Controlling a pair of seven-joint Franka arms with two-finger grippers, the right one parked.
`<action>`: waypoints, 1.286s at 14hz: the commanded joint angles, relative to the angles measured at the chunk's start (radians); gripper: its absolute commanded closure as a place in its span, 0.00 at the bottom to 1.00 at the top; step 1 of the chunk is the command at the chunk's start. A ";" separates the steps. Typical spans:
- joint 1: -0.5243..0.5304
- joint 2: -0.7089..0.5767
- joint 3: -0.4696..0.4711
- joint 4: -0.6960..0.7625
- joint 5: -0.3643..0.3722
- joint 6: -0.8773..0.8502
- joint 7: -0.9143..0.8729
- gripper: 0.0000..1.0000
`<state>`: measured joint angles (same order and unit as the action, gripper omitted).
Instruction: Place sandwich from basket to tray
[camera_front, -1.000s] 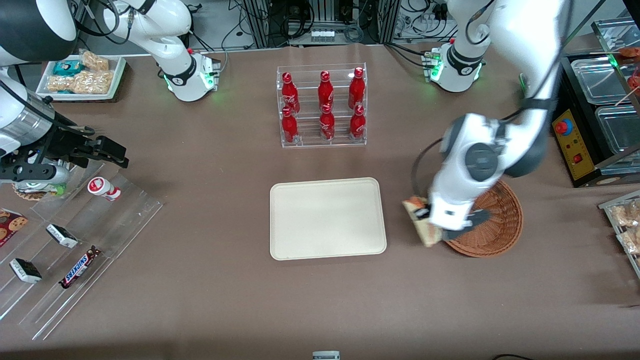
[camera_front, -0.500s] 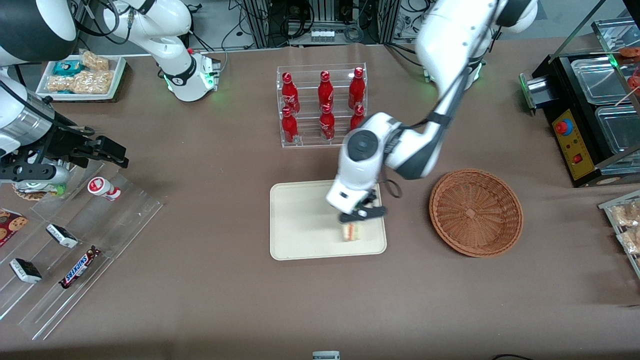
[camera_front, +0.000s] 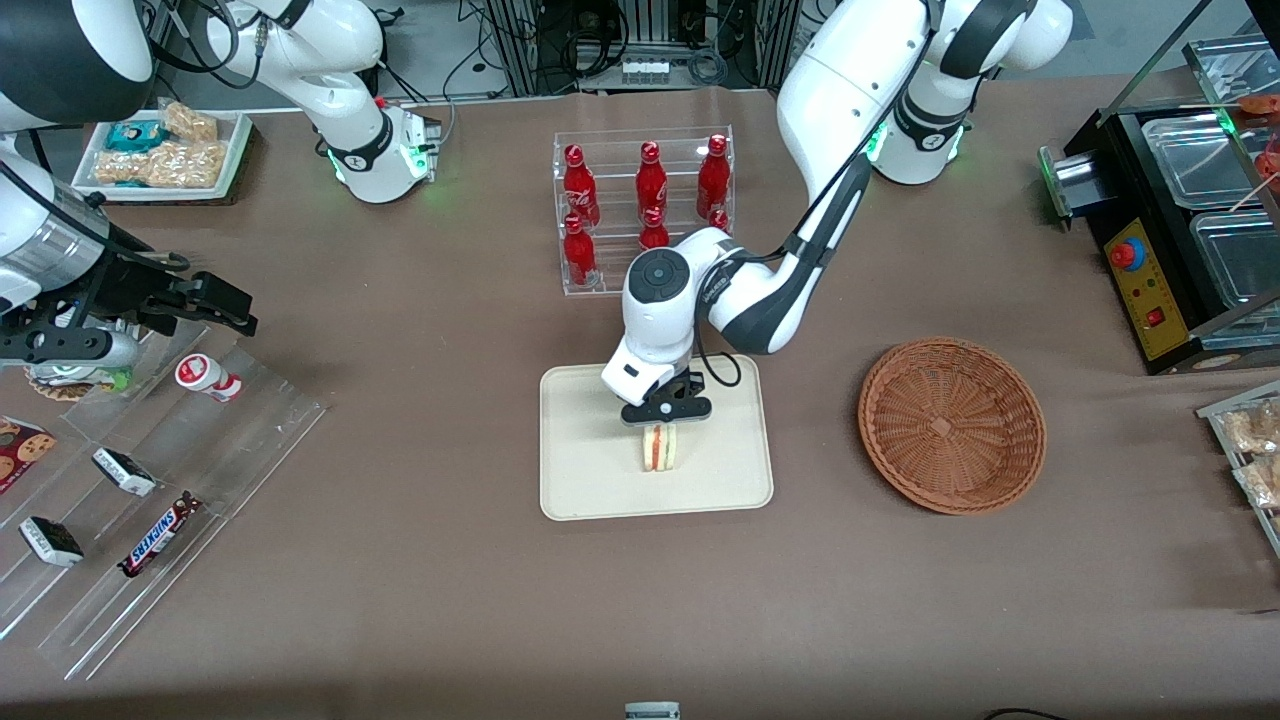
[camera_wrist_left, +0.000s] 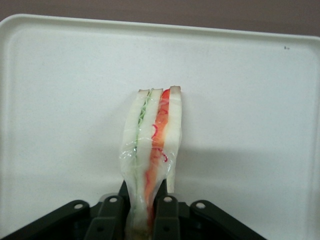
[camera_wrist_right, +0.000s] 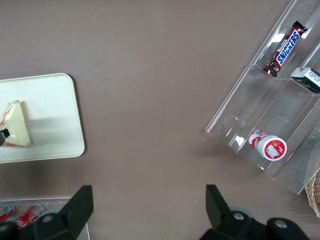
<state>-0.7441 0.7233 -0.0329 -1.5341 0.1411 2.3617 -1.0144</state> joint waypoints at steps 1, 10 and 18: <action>-0.009 -0.004 0.013 0.032 0.022 -0.008 -0.081 0.00; 0.216 -0.303 0.016 0.019 -0.017 -0.395 0.149 0.00; 0.526 -0.573 0.016 -0.223 -0.043 -0.509 0.682 0.00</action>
<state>-0.2690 0.2776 -0.0031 -1.6300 0.1164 1.8526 -0.4412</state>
